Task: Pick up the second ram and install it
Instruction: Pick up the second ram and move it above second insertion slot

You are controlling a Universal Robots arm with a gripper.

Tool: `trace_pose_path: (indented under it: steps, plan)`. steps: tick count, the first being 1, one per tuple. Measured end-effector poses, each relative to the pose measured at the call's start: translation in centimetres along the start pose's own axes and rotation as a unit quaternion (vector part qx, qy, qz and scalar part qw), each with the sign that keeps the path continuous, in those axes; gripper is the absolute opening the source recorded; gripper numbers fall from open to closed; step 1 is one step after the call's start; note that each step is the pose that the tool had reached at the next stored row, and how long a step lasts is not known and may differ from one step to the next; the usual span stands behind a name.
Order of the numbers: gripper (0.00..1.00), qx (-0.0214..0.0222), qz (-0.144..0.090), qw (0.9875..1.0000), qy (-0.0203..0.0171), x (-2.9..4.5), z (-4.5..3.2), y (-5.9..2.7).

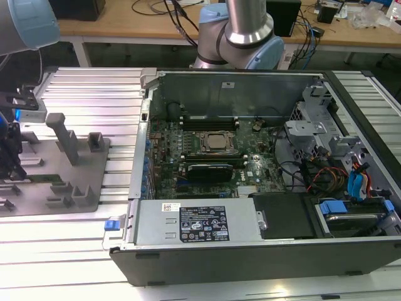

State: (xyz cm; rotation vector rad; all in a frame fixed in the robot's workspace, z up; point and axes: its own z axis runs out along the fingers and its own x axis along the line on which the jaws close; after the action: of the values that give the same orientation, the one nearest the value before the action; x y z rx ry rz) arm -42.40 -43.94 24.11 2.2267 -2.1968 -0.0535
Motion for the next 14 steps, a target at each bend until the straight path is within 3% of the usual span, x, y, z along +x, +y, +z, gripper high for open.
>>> trace_pose_path:
  steps: [4, 10, 14]
  plan:
    - [0.09, 0.0000, 0.000, 1.0000, 0.0000, -0.01, -0.89, 0.03]
    - [0.09, 0.0000, 0.000, 1.0000, 0.0000, -0.05, -3.11, 0.10]
    - [0.09, 0.0000, 0.000, 1.0000, 0.0000, -0.06, -3.77, 0.13]
